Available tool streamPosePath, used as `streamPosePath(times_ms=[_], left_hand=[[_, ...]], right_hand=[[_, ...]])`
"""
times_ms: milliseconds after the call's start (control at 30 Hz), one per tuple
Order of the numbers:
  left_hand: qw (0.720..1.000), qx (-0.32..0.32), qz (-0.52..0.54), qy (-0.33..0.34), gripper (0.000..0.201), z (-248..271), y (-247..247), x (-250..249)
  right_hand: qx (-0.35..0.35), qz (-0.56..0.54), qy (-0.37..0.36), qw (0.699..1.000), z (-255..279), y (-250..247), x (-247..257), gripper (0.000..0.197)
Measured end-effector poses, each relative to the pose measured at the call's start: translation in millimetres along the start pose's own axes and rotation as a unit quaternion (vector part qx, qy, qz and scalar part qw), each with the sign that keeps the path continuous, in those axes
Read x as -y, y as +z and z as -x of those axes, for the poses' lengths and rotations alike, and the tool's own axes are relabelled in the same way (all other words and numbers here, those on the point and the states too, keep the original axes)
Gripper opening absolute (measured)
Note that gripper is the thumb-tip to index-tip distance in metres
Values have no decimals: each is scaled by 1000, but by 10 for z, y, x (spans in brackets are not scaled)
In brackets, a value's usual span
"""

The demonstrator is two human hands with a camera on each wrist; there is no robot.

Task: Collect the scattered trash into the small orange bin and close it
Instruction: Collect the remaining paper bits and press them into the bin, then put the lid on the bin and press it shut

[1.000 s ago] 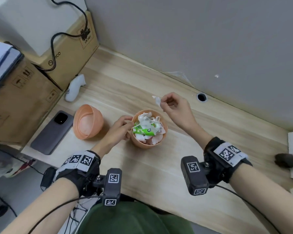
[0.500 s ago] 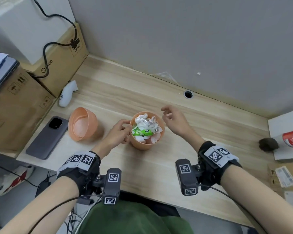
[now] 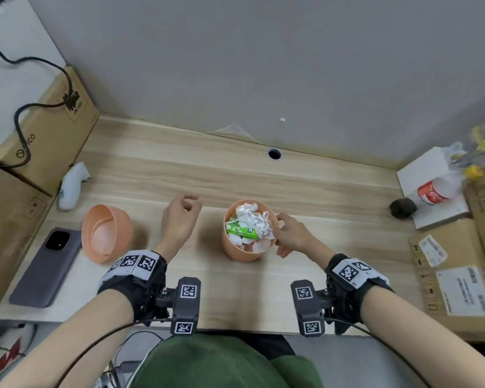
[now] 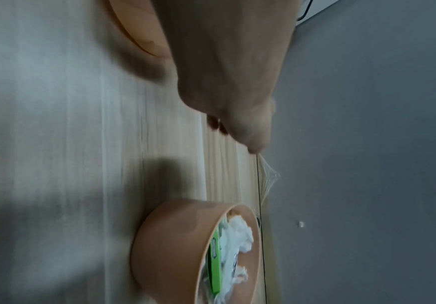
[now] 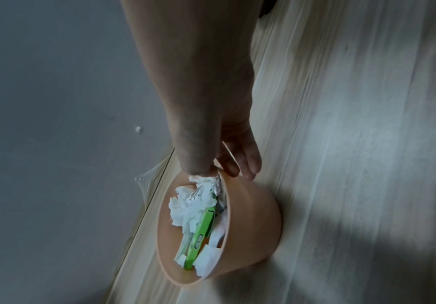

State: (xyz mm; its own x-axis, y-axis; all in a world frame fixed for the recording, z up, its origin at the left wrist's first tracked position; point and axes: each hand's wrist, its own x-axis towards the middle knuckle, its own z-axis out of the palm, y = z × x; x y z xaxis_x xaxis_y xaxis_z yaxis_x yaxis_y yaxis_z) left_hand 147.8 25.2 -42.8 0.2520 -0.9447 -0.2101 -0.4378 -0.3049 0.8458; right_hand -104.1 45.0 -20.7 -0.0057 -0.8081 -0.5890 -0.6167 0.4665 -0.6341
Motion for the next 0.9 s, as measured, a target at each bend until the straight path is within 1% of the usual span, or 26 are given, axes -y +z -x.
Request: streamPosePath(times_ms=[33, 67, 133, 200, 267, 300, 367, 400, 433, 467, 533, 600, 667, 700, 733, 767, 800, 833, 900], left_hand=[[997, -70, -19, 12, 25, -31, -79, 43], [991, -125, -34, 20, 31, -65, -151, 106], [976, -209, -55, 15, 47, -90, -278, 239], [960, -271, -73, -3, 58, -64, -364, 343], [952, -290, -89, -41, 65, -47, -401, 461], [952, -282, -96, -72, 68, -24, -438, 497], [954, -242, -108, -143, 73, -15, -545, 637], [954, -216, -102, -179, 70, -13, -582, 717], [957, -190, -83, -204, 62, 2, -610, 781], [961, -166, -57, -213, 50, 8, -618, 858], [973, -122, -1, -195, 30, 36, -597, 959], [979, -100, 25, -173, 12, 38, -562, 991], [983, -91, 33, -156, 19, 13, -524, 903], [983, -85, 43, -156, 13, -3, -512, 800], [984, -77, 50, -155, 15, -32, -503, 691], [984, -69, 60, -152, 28, -74, -493, 556], [986, -61, 74, -137, 37, -122, -487, 398], [988, -52, 89, -115, 39, -166, -487, 208], [990, -37, 125, -59, 34, -233, -477, -190]], right_hand=[[5, -7, 6, 1000, 3, -1, -15, 37], [13, -15, 13, 1000, 9, -6, -40, 36], [21, -22, 23, 999, 27, -25, -80, 36], [19, -27, 37, 999, 9, -31, -136, 36], [19, -46, 46, 998, -27, -25, -160, 38], [20, -55, 44, 997, -46, -5, -143, 39], [23, -57, 32, 998, -84, 69, -53, 38], [25, -56, 25, 998, -93, 105, -11, 37], [29, -54, 22, 998, -95, 140, 29, 36], [32, -51, 22, 998, -94, 172, 57, 37], [38, -47, 25, 998, -87, 207, 74, 40], [42, -43, 25, 998, -88, 211, 66, 42], [44, -41, 24, 998, -86, 197, 58, 41], [45, -40, 23, 998, -86, 187, 54, 41], [47, -38, 23, 998, -82, 176, 55, 41], [51, -37, 24, 998, -71, 160, 63, 41], [58, -31, 26, 998, -56, 138, 81, 42], [66, -22, 29, 997, -43, 113, 102, 42], [73, -5, 34, 997, -29, 37, 156, 43]])
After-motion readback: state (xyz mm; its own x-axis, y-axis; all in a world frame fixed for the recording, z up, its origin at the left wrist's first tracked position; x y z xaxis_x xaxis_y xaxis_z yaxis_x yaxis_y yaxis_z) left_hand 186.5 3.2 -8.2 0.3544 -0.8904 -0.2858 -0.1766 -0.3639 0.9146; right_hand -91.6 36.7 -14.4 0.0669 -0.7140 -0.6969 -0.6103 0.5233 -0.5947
